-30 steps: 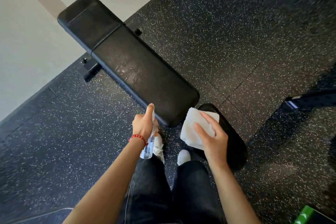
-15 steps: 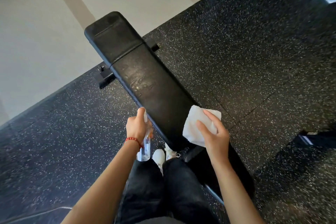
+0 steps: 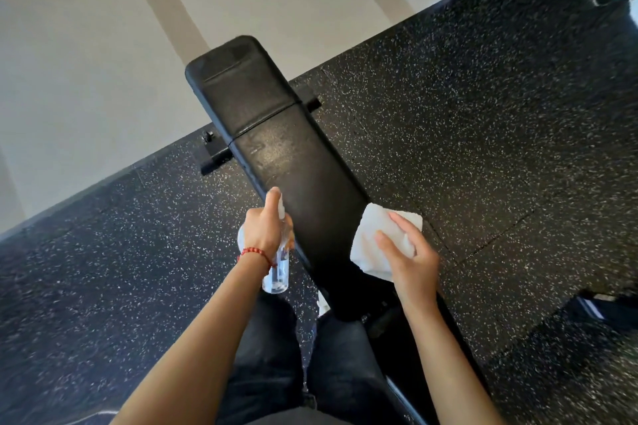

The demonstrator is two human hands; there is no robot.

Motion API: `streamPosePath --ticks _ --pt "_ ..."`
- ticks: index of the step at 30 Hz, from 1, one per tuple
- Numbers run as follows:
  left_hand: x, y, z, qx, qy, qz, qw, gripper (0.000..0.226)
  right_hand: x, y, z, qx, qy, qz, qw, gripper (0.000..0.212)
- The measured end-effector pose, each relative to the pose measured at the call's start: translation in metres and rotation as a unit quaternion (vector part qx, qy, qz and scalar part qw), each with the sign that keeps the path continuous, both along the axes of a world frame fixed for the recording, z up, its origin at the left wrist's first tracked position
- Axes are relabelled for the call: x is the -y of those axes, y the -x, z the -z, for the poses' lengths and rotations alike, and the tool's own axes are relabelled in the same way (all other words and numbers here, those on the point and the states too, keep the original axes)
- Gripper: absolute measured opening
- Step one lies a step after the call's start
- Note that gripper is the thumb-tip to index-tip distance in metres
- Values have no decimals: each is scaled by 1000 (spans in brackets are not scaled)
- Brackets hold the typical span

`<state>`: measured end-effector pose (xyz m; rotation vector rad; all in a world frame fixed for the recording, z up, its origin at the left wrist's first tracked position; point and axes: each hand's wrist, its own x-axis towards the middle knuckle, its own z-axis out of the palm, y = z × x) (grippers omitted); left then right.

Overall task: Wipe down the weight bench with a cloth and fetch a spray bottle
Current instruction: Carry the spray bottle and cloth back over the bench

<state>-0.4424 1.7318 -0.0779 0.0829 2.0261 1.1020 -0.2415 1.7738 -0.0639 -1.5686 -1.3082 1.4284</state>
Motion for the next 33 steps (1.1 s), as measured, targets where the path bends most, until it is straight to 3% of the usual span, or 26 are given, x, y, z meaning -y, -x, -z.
streamPosePath --ticks 4,12,19,26,30,33 --pt "-20 47 2 -13 30 40 999 65 -10 43 2 14 0 9 1000 34" --pt "-70 173 -6 33 -39 38 998 45 -34 177 -3 -9 18 52 998 33" --pt "-103 256 -7 -26 -26 71 997 60 -53 264 -9 -33 22 54 998 33" --pt "-126 302 -15 73 -83 14 994 41 -83 309 -9 -24 12 34 999 32" --pt "-131 321 -14 -4 -58 -2 998 51 -103 330 -7 -19 5 15 1000 33" --pt "-129 339 -14 -10 -47 -13 999 56 -121 350 -7 -18 -3 -12 1000 34"
